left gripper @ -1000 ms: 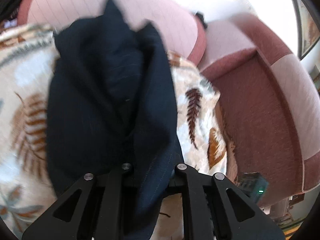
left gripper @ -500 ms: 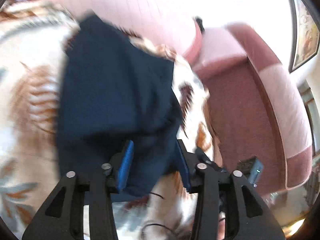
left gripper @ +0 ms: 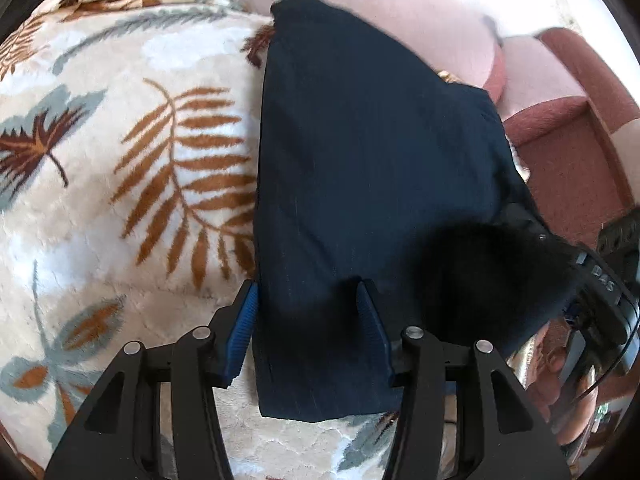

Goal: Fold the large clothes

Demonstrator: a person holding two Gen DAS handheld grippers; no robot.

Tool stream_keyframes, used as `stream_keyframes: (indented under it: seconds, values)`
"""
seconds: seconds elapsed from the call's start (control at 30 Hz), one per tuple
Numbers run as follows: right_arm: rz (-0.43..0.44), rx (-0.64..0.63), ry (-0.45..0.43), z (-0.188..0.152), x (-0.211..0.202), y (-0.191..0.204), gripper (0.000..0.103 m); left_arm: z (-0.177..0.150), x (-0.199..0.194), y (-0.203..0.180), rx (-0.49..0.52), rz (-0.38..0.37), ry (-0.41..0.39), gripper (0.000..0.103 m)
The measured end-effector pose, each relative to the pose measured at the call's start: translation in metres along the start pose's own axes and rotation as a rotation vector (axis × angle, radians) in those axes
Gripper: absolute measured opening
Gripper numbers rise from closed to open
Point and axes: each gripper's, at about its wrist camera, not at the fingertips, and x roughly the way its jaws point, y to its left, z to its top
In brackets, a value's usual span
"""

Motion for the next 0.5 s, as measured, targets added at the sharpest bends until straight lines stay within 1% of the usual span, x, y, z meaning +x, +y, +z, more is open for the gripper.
stream_keyframes:
  seconds: [0.03,0.07,0.1,0.13,0.17,0.2,0.23,0.27,0.33,0.37,0.4,0.43,0.47,0.5]
  values:
    - [0.001,0.021,-0.012,0.000,-0.004,-0.009,0.007,0.002,-0.002,0.002,-0.001,0.003,-0.009,0.049]
    - [-0.018,0.048,-0.007,-0.002,-0.005,-0.021,0.006,0.001,-0.001,0.004,0.000,0.017,-0.013,0.049]
    - [-0.057,0.081,0.026,-0.005,0.002,-0.037,0.006,0.002,0.002,0.005,0.001,0.028,-0.007,0.049]
    - [-0.102,0.117,0.079,-0.011,0.012,-0.053,0.007,0.001,0.006,0.007,-0.003,0.030,0.013,0.049]
    - [-0.098,0.166,0.128,-0.018,0.019,-0.069,0.006,0.000,0.010,0.009,-0.010,0.026,0.030,0.049]
    - [-0.063,0.218,0.117,-0.021,0.014,-0.077,0.006,-0.002,0.013,0.011,-0.016,0.021,0.040,0.049]
    - [-0.044,0.245,0.091,-0.022,0.006,-0.078,0.008,-0.004,0.011,0.013,-0.010,0.015,0.038,0.049]
    - [-0.038,0.253,0.050,-0.020,-0.006,-0.074,0.019,-0.005,0.011,0.011,0.002,0.020,0.030,0.049]
    - [-0.068,0.212,-0.036,-0.017,-0.030,-0.058,0.021,-0.007,0.008,0.008,0.025,0.042,0.018,0.049]
    - [-0.053,0.194,-0.060,-0.015,-0.038,-0.050,0.027,-0.004,0.009,0.007,0.028,0.045,0.015,0.049]
    - [-0.016,0.179,-0.076,-0.015,-0.043,-0.042,0.037,-0.005,0.008,0.005,0.034,0.048,0.013,0.049]
    - [0.019,0.161,-0.079,-0.015,-0.046,-0.032,0.044,-0.005,0.007,0.004,0.040,0.055,0.008,0.049]
    - [0.036,0.138,-0.063,-0.017,-0.045,-0.024,0.057,-0.006,0.006,0.002,0.044,0.064,0.003,0.049]
    - [0.051,0.104,-0.030,-0.018,-0.039,-0.014,0.066,-0.006,0.006,0.002,0.046,0.070,0.000,0.049]
